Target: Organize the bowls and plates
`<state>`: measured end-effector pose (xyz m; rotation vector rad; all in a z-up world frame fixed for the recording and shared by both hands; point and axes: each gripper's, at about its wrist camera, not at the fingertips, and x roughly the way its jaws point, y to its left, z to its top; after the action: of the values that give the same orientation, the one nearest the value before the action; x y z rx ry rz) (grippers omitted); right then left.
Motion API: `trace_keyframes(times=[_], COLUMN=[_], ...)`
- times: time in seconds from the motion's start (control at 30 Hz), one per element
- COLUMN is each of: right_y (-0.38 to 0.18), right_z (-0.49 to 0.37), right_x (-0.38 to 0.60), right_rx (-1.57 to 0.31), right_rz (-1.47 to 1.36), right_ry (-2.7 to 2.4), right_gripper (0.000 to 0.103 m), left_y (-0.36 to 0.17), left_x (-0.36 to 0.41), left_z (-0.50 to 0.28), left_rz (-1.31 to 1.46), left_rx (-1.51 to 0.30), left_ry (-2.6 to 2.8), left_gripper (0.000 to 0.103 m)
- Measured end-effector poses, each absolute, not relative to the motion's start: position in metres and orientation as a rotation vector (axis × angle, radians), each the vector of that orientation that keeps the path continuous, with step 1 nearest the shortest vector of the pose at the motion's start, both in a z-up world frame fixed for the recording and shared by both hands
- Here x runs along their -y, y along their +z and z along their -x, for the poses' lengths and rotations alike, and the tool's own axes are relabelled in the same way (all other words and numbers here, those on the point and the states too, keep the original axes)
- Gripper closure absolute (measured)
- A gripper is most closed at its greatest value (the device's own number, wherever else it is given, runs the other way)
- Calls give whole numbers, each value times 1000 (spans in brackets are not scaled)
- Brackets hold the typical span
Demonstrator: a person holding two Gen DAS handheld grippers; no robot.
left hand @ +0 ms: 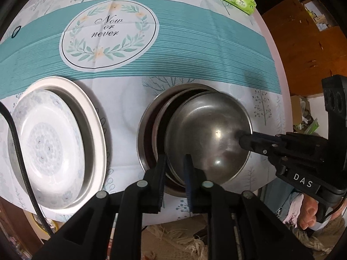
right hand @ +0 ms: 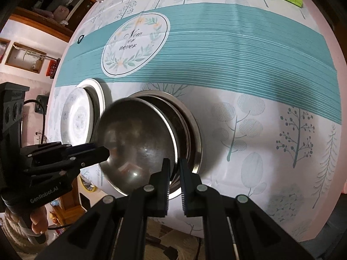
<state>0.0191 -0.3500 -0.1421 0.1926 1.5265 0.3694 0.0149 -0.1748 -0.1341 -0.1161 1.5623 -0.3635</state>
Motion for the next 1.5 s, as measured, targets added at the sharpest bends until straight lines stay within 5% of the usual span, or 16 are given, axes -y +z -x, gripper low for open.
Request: trace_keyframes(times=[0.33, 0.5, 0.63, 0.87, 1.2, 1.5], right_y=[-132, -124, -113, -92, -80, -119], right_z=[-20, -14, -10, -6, 4, 0], right_x=[352, 351, 351, 350, 353, 366], right_rx=[-1475, -1426, -1371, -1283, -1156, -1253], right_rz=[-134, -113, -104, -91, -66, -105], right_ry=[361, 384, 398, 403, 398, 362], right_gripper=[87, 74, 73, 71, 41, 39], left_y=[-113, -100, -88, -70, -83, -126], left_x=[167, 166, 168, 169, 167, 160], left_z=[-20, -19, -17, -13, -12, -12], left_rz=[79, 58, 33, 5, 55, 102], left_rx=[-1476, -1417, -1360, -1275, -1268, -1326], left_ry=[-337, -337, -332, -329, -383, -398], left_gripper=[51, 41, 32, 23, 15, 14])
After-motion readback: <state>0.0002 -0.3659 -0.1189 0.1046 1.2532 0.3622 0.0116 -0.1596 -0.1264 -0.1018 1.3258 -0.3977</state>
